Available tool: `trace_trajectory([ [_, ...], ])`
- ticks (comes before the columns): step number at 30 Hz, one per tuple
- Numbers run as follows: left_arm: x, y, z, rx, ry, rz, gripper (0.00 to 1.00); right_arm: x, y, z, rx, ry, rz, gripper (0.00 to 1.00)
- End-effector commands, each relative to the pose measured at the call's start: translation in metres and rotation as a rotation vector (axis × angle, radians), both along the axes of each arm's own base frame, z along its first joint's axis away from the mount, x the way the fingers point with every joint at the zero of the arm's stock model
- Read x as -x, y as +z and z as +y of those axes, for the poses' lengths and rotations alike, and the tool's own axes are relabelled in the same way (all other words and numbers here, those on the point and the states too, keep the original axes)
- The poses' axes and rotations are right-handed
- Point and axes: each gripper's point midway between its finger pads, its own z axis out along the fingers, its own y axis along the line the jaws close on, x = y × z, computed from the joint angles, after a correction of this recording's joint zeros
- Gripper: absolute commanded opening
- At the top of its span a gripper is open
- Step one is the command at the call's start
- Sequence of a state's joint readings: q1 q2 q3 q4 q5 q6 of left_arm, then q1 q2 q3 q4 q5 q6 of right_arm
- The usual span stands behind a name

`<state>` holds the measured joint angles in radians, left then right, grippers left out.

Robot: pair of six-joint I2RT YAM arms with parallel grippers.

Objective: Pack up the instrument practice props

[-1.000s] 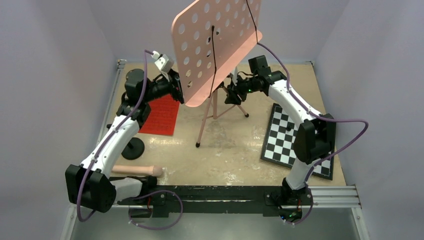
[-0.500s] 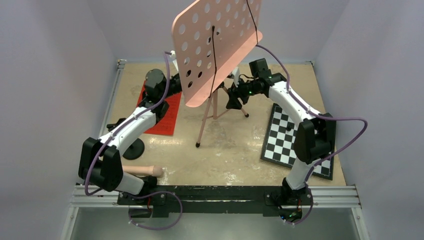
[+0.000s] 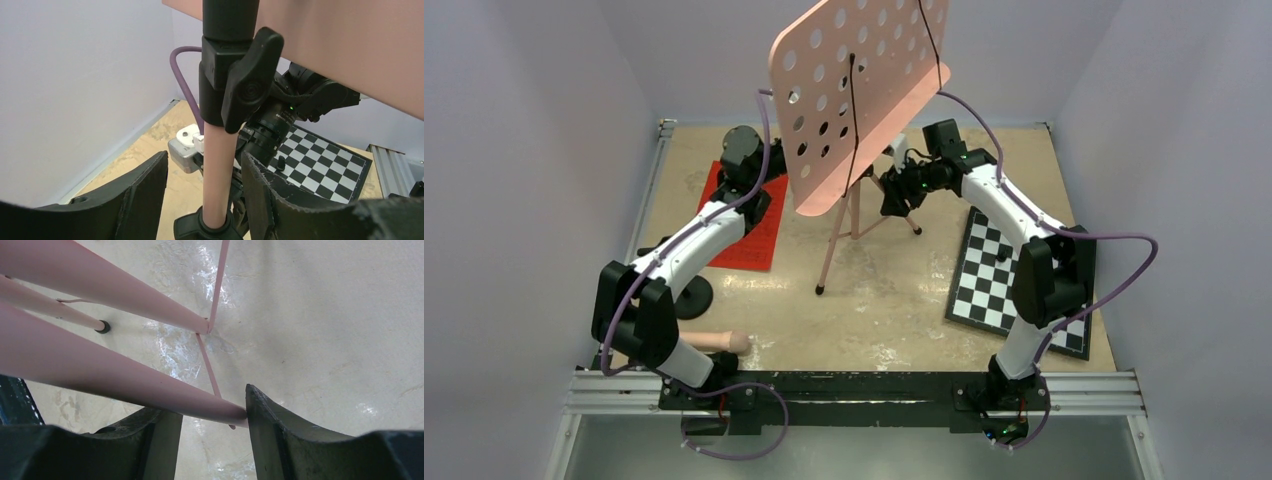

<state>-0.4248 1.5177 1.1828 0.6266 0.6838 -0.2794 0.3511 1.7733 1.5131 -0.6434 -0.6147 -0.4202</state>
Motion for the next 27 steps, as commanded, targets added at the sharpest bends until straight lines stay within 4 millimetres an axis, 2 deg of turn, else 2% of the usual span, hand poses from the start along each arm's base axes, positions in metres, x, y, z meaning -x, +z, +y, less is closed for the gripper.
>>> trace_trajectory([
  [1, 0.001, 0.023, -0.009, 0.028, -0.024, -0.059, 0.58, 0.004, 0.007, -0.005, 0.01, -0.054, 0.018, 0.49],
  [3, 0.001, 0.024, -0.011, 0.025, -0.033, -0.06, 0.54, 0.003, 0.008, -0.004, 0.009, -0.051, 0.012, 0.41],
  [8, 0.005, 0.026, -0.015, 0.011, -0.076, -0.05, 0.32, 0.006, 0.014, 0.003, -0.026, -0.016, 0.015, 0.07],
  [10, 0.007, 0.029, -0.016, 0.011, -0.09, -0.047, 0.28, 0.009, 0.018, 0.005, -0.044, -0.006, 0.018, 0.0],
  [16, 0.012, 0.038, -0.018, 0.03, -0.128, -0.015, 0.12, 0.026, 0.047, 0.011, -0.12, 0.008, 0.03, 0.0],
  [19, 0.014, 0.047, -0.018, 0.05, -0.144, 0.006, 0.0, 0.039, 0.067, 0.011, -0.156, 0.007, 0.028, 0.0],
  [27, 0.012, 0.083, -0.021, 0.147, -0.171, 0.11, 0.0, 0.084, 0.134, 0.004, -0.25, -0.012, 0.037, 0.0],
])
